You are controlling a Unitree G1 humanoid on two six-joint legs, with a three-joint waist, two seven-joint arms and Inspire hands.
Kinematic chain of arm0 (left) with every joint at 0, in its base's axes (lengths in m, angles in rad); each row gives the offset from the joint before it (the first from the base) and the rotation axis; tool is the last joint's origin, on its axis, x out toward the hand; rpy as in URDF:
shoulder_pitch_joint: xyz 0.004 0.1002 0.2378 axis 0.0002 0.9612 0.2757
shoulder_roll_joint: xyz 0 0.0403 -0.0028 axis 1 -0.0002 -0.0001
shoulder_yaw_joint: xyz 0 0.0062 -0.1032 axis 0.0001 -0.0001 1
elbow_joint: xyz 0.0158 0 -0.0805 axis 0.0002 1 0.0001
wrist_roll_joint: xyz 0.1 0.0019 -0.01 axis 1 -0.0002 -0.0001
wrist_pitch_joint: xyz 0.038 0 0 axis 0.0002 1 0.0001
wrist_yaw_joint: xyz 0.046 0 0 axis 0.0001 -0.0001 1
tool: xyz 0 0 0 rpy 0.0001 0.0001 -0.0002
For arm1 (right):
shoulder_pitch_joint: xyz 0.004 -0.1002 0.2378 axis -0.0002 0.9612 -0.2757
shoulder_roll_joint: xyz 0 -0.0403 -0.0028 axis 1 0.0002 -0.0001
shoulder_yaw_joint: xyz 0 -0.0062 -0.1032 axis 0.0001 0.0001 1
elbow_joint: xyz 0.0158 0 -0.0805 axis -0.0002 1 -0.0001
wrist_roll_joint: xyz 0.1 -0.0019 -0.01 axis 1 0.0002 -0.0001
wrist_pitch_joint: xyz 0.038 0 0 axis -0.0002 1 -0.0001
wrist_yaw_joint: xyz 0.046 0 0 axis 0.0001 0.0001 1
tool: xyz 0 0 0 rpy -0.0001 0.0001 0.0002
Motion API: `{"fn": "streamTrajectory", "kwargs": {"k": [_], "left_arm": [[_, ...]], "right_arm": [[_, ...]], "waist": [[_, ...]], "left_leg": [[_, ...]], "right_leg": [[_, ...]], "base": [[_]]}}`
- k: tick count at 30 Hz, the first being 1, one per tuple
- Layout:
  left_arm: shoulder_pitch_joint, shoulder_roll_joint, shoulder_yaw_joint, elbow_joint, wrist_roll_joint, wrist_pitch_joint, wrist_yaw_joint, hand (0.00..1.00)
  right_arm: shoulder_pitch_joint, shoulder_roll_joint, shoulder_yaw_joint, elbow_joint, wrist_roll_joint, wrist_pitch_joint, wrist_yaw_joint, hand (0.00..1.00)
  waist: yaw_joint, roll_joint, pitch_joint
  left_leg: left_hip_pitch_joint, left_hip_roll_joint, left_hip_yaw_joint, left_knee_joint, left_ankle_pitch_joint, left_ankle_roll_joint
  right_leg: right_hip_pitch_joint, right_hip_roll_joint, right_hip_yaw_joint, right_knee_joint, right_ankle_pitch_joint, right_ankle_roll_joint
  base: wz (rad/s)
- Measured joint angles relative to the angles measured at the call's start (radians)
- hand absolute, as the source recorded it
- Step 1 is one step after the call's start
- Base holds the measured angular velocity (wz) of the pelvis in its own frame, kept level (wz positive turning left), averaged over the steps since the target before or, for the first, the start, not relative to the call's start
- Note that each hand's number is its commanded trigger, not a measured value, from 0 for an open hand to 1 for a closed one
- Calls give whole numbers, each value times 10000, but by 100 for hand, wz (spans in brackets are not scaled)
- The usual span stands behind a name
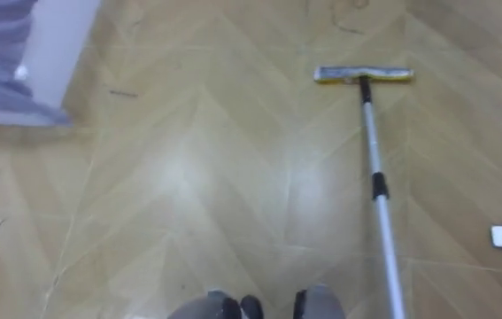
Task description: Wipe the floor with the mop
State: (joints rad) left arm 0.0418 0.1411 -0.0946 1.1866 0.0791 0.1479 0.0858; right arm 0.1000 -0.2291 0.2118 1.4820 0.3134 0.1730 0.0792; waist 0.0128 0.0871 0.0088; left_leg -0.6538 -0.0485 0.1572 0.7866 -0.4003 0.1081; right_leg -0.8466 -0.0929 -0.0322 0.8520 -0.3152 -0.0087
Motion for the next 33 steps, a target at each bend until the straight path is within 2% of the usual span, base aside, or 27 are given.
{"fn": "streamTrajectory", "kwargs": {"k": [1,2,4,5,6,7,8,9,11,12,13,14,15,16,17,18,19,20,22,23,24,25,27,28,30,31,33], "left_arm": [[9,-51,10,-12,7,21,7,0],[40,-133,30,-49,3,117,40,0],[19,-141,50,-109,-79,208,132,0],[-52,-122,94,-113,-95,278,228,0],[-130,-120,121,-138,-94,402,312,0],[-149,-111,126,-168,-93,451,367,0],[-182,-103,52,-213,-104,460,502,0],[-285,-103,-126,-203,-112,482,651,0],[-398,-66,-285,-208,-116,491,719,0],[-432,-56,-266,-270,-105,491,730,0],[-434,-54,-266,-314,-106,483,730,0],[-399,-78,-269,-380,-96,481,706,0],[-267,-87,-265,-443,-97,474,643,0],[-202,-84,-264,-482,-91,461,599,0],[-200,-67,-227,-492,-77,422,544,0],[-88,-87,-148,-479,25,439,468,0],[-52,-125,-27,-484,57,441,427,0],[-45,-220,134,-494,186,426,378,0],[-23,-241,177,-547,310,424,373,0],[91,-238,268,-713,359,436,386,0],[240,-233,365,-926,334,387,422,0],[249,-235,362,-1034,335,381,439,0],[194,-238,342,-1281,291,329,614,0],[183,-248,341,-1340,284,303,619,0],[203,-245,111,-1445,-91,273,619,0],[215,-249,93,-1437,-100,274,606,0],[433,-246,85,-1414,-101,383,640,0]], "right_arm": [[-8,17,-8,1,-17,70,-11,100],[-76,18,-49,-35,-103,224,-119,100],[-651,14,-186,-30,-353,409,-254,100],[-1106,-29,-400,15,-596,584,-370,100],[-1713,-137,-626,145,-935,719,-522,100],[-2033,-197,-689,252,-1048,770,-610,100],[-2620,-371,-716,279,-1087,795,-775,100],[-3252,-523,-670,271,-1004,781,-915,100],[-3979,-617,-415,119,-734,745,-983,100],[-4300,-657,-371,-105,-453,630,-940,100],[-4448,-664,-362,-205,-309,522,-894,100],[-4564,-658,-372,-426,-19,341,-826,100],[-4572,-646,-370,-463,336,197,-661,100],[-4499,-640,-364,-461,491,190,-581,100],[-4253,-610,-362,-451,667,177,-458,100],[-3795,-637,-366,-431,765,139,-346,100],[-3494,-699,-375,-364,767,105,-288,100],[-2953,-901,-350,-30,680,74,-201,100],[-1818,-1114,-355,151,288,76,-273,100],[-1139,-1135,-381,158,14,90,-382,100],[-633,-1186,-380,174,-48,111,-467,100],[-414,-1159,-372,173,-44,111,-478,100],[-51,-917,-377,54,-44,113,-650,100],[7,-842,-376,11,-44,113,-706,100],[-8,-626,-377,-13,-43,191,-781,100],[-18,-587,-393,-26,-47,255,-811,100],[-59,-448,-538,-117,-118,552,-973,100]], "waist": [[-1,-40,36],[70,-52,35],[183,-81,55],[186,-191,122],[204,-263,135],[275,-341,145],[529,-433,168],[732,-559,226],[955,-910,286],[1064,-996,254],[1164,-1067,297],[1313,-1133,332],[1317,-1093,309],[1313,-1042,285],[1311,-1011,298],[1191,-958,233],[1135,-923,222],[1045,-752,188],[942,-558,43],[807,-366,-88],[621,-165,-149],[546,-88,-168],[363,168,-49],[303,197,-34],[123,227,-21],[130,226,-21],[142,136,4]], "left_leg": [[90,26,-6,80,-152,-42],[207,113,-83,244,-403,-195],[296,194,-360,537,-512,-378],[177,204,-535,1199,-481,-445],[-193,274,-584,2163,-271,-772],[-403,387,-597,2770,-81,-913],[-886,550,-644,3916,450,-1074],[-1411,617,-814,4878,1210,-1171],[-1995,558,-951,5691,1955,-1302],[-2274,582,-1078,5452,1642,-1191],[-2399,570,-1082,5125,1453,-1165],[-2552,525,-1063,4076,1170,-1144],[-2582,487,-1143,2459,1087,-1099],[-2546,446,-1168,1607,1152,-1097],[-2445,354,-1144,391,1662,-856],[-2176,246,-1050,178,1658,-522],[-2022,105,-1039,96,1600,-411],[-1755,-163,-1043,64,1428,-147],[-1407,-560,-1003,116,1112,170],[-1229,-720,-1003,162,899,316],[-962,-801,-1048,89,715,408],[-845,-819,-1092,58,646,434],[-475,-818,-1102,-133,483,506],[-382,-818,-1101,-196,427,508],[-30,-818,-1103,-368,194,466],[63,-822,-1102,-362,106,430],[521,-827,-1145,-145,-371,280]], "right_leg": [[-33,26,-2,-172,395,-46],[136,94,-62,-132,541,-226],[313,220,-193,-41,300,-432],[394,233,-206,234,-24,-523],[437,265,-283,584,-408,-591],[437,302,-284,778,-605,-655],[445,444,-271,1107,-885,-764],[461,520,-259,1398,-1081,-804],[480,572,-206,1654,-1387,-898],[509,632,-251,1682,-1509,-948],[559,645,-267,1667,-1555,-961],[760,704,-319,1512,-1613,-950],[1107,705,-474,1181,-1659,-911],[1296,709,-559,980,-1684,-875],[1686,680,-617,655,-1790,-765],[2068,558,-682,361,-1919,-549],[2244,474,-664,283,-1992,-434],[2434,335,-442,383,-2033,-346],[2307,5,-366,1415,-1725,81],[2049,-117,-194,2281,-1144,266],[1650,-17,135,3038,-382,364],[1500,73,305,3324,-225,379],[644,260,606,3258,-406,395],[447,269,593,2954,-411,397],[-104,222,547,988,-334,350],[-191,204,548,519,-221,293],[-170,30,267,-584,459,111]], "base": [[-17],[-29],[-24],[8],[10],[-6],[-22],[-19],[3],[9],[8],[12],[16],[21],[26],[34],[49],[47],[36],[18],[7],[-11],[-17],[-11],[-12],[-10],[3]]}}
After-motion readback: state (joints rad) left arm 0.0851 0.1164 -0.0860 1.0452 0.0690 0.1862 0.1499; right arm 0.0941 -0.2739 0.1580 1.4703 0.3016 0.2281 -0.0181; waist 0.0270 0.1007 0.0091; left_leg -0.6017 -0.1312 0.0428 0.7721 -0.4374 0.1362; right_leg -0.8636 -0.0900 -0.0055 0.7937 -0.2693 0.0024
